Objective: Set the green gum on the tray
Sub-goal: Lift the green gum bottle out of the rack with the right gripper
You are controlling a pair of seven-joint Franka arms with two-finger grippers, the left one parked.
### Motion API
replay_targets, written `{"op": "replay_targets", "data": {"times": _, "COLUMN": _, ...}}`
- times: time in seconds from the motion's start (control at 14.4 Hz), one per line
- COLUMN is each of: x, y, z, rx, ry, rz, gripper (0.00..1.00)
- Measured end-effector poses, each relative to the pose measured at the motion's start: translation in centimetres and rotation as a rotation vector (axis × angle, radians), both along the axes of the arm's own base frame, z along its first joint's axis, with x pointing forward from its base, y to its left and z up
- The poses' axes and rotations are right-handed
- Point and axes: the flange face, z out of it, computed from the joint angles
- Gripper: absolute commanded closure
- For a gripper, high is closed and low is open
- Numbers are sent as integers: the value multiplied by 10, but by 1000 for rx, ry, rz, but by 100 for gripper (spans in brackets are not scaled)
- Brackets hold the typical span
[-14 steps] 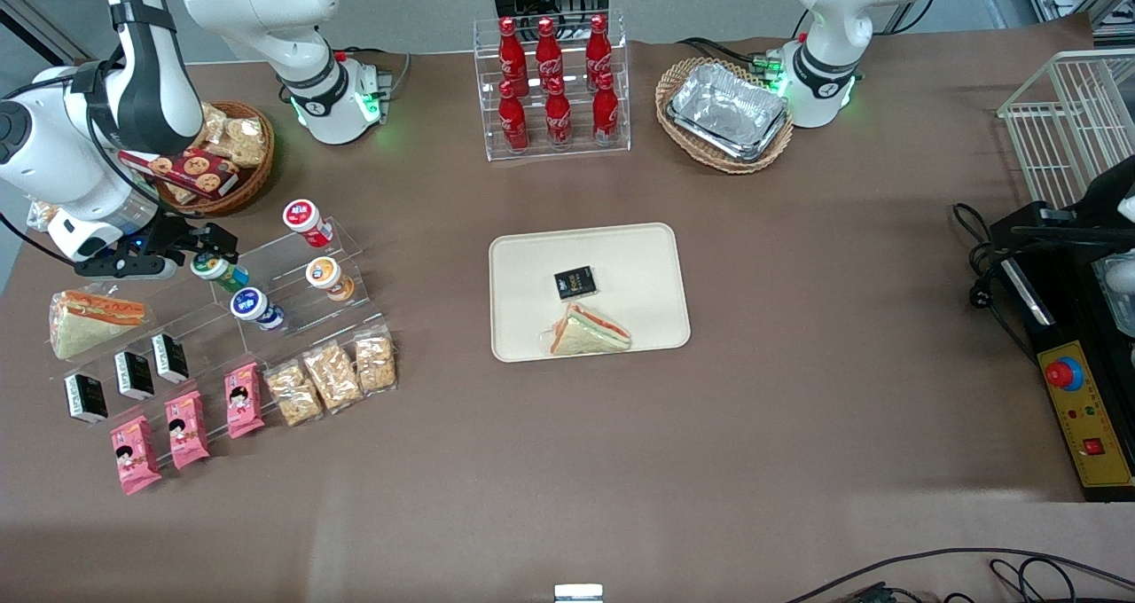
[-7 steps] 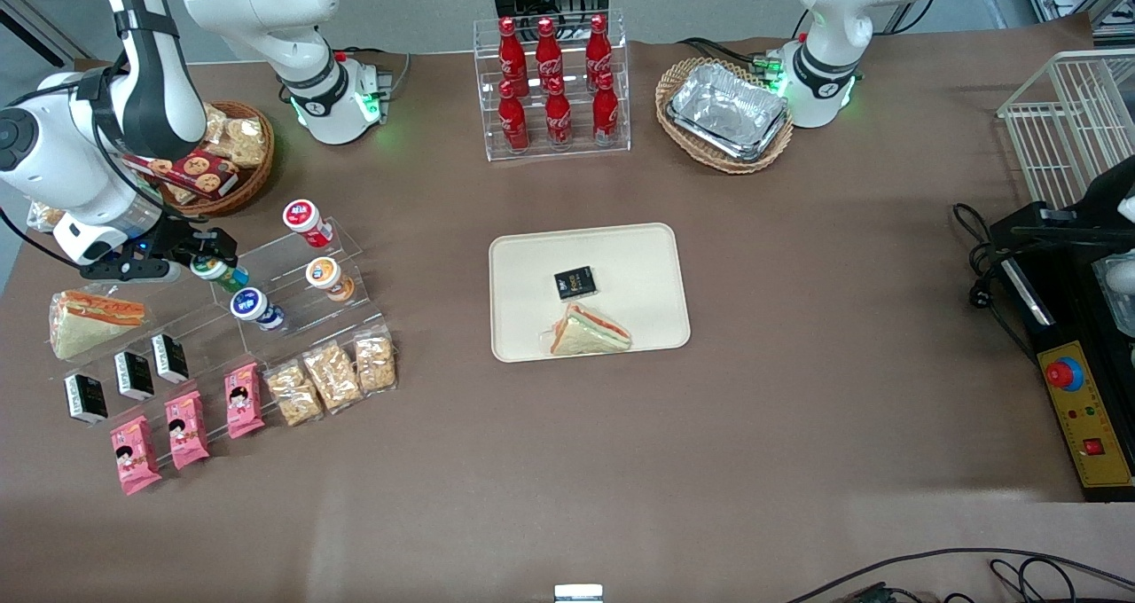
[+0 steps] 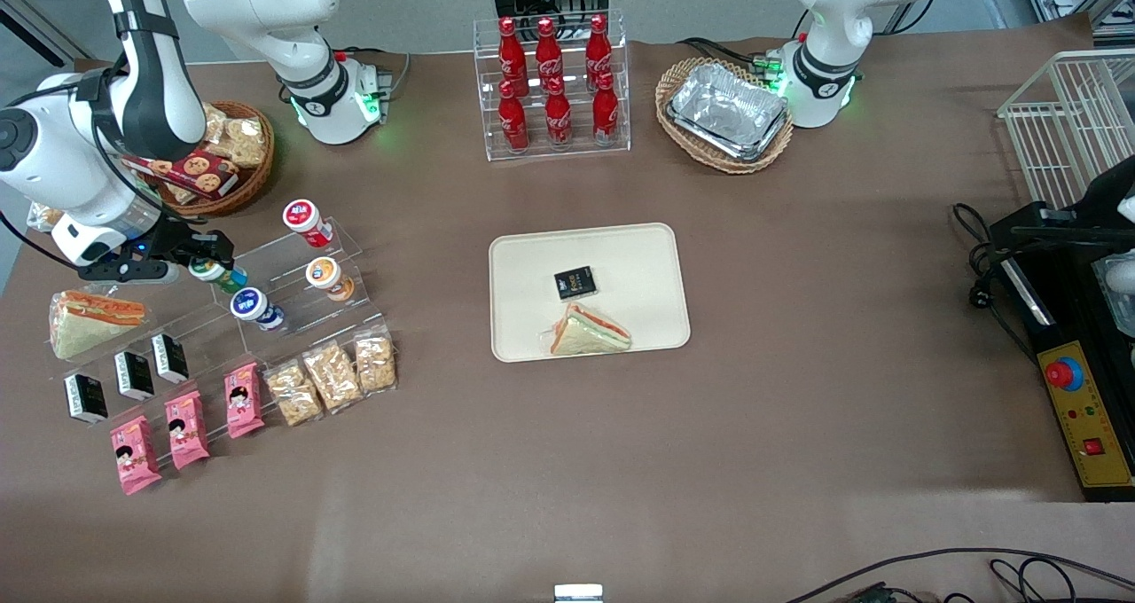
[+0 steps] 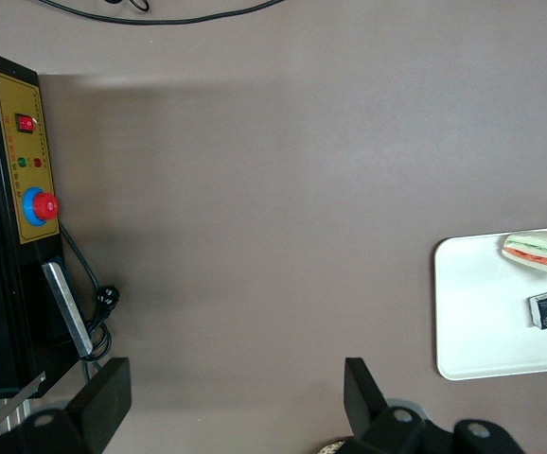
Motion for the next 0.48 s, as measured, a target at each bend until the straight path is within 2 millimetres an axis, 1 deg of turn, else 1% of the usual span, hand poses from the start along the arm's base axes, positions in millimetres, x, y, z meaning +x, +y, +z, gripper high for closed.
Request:
{"op": "replay_targets", "data": {"times": 0.07, "x": 1, "y": -1, "z": 9, "rx": 1, "ry": -5, "rz": 1, "gripper": 71}}
{"op": "replay_targets", "data": {"times": 0.14, "x": 2, "y": -1, "z": 23, "rx": 3, "ry": 0, "rz": 4, "gripper": 72}}
{"op": "replay_targets", "data": {"times": 0.21, "x": 3, "y": -2, "z": 43, "rx": 6, "ry": 10, "rz": 11, "gripper": 72}}
{"op": "replay_targets", "data": {"times": 0.35, "x": 8, "y": -3, "z": 94, "rx": 9, "ry": 28, "rz": 15, "gripper": 72}}
{"op": "replay_targets", "data": {"times": 0.42, "x": 10, "y": -2, "z": 119, "rx": 8, "ry": 31, "rz": 19, "gripper": 72}}
{"op": "replay_targets", "data": {"times": 0.48, "x": 13, "y": 4, "z": 142, "rx": 6, "ry": 26, "rz": 31, "gripper": 72}}
